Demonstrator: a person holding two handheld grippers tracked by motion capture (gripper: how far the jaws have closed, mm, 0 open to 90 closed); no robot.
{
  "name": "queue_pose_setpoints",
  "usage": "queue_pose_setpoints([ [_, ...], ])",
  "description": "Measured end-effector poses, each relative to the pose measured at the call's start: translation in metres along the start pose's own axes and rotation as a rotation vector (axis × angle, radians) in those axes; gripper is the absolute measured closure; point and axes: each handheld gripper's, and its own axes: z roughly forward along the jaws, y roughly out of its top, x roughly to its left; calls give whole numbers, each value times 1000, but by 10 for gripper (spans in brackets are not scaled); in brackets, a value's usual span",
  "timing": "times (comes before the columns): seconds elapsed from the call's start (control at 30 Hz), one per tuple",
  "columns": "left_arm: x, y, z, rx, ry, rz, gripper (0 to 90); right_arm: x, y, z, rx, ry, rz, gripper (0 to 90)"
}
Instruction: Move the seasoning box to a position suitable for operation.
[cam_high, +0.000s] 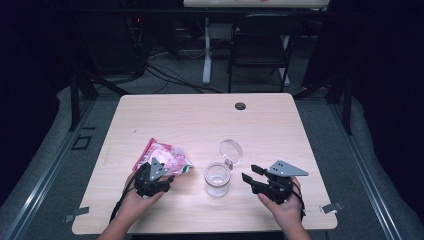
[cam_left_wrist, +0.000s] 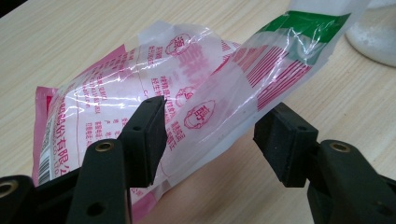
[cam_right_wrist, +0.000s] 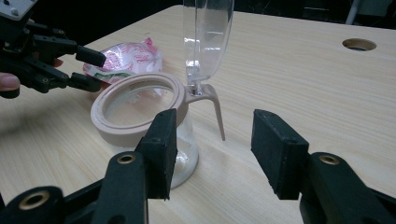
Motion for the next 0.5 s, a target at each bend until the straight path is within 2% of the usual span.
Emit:
queue_pose_setpoints([
  [0.13,2,2,6,29,-1,33,476,0,0,-1,-5,-4,6,504],
  [0.23,3,4,9,39,-9,25,536,0,0,-1,-7,-5,8,504],
  [0.37,3,4,13,56,9,17,557,-1,0,-1,-6,-5,10,505],
  [0.5,7,6,12,48,-1,9,682,0,1,-1,-8,-3,11,504],
])
